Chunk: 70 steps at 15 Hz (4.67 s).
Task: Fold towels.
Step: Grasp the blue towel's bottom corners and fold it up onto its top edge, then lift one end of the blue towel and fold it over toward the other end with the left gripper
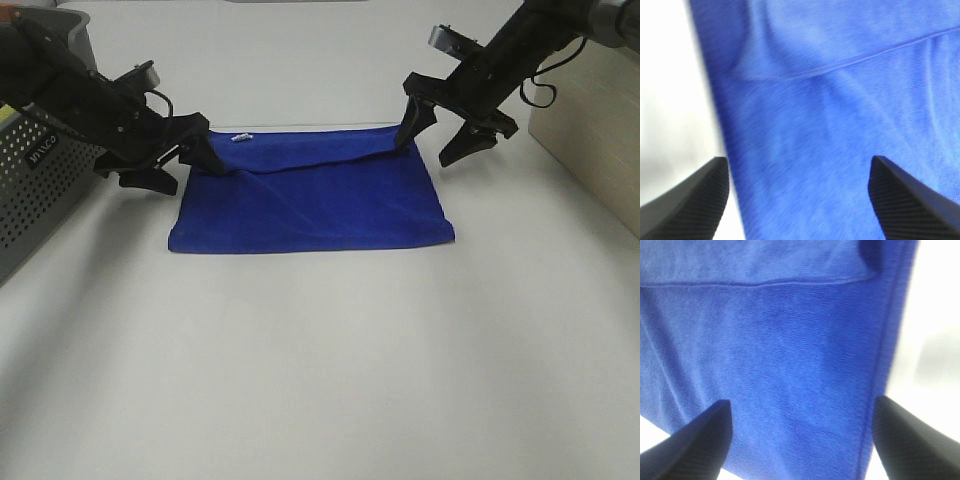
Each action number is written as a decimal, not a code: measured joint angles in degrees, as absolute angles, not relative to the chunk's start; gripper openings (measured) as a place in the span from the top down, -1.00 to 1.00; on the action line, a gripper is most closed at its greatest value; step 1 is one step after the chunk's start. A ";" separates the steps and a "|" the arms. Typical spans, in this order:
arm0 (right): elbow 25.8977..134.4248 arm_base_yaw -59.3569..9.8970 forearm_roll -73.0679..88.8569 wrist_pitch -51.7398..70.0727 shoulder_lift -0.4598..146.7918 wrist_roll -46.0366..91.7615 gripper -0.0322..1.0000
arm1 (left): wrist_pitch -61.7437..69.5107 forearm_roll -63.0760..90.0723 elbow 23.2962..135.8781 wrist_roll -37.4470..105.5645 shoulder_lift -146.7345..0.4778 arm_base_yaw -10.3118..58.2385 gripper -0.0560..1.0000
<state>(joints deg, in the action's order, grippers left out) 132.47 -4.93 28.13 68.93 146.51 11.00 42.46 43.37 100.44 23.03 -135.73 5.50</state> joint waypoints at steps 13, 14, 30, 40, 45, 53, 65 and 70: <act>110.98 -4.30 28.99 65.26 140.95 11.69 -0.39 | 45.09 44.92 92.99 17.30 -134.36 7.28 -0.49; 110.12 -4.53 29.74 64.06 140.78 11.86 -0.39 | 45.03 45.03 92.99 15.99 -134.47 7.96 -0.48; 68.93 -4.13 32.31 51.45 119.69 12.26 0.94 | 47.56 33.12 74.14 10.26 -121.07 15.01 0.83; 76.20 -4.07 34.78 52.02 116.37 15.99 0.94 | 46.81 33.69 78.21 4.41 -115.39 14.90 0.83; 94.25 -3.90 34.21 54.60 124.45 14.61 0.94 | 47.10 33.75 93.11 2.58 -123.01 11.69 0.83; 101.99 -3.90 32.66 54.77 136.02 13.06 0.40 | 45.38 33.63 101.13 2.52 -135.16 11.69 0.22; 102.10 -3.67 29.79 57.07 130.58 13.18 -0.66 | 57.41 19.65 109.84 0.34 -135.62 11.17 -0.49; 102.10 -3.61 29.39 57.07 130.58 13.18 -0.66 | 56.72 19.94 109.78 0.00 -138.83 11.17 -0.49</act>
<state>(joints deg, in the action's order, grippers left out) 102.10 -3.61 29.39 57.07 130.58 13.18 56.72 19.94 109.78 0.00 -138.83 11.17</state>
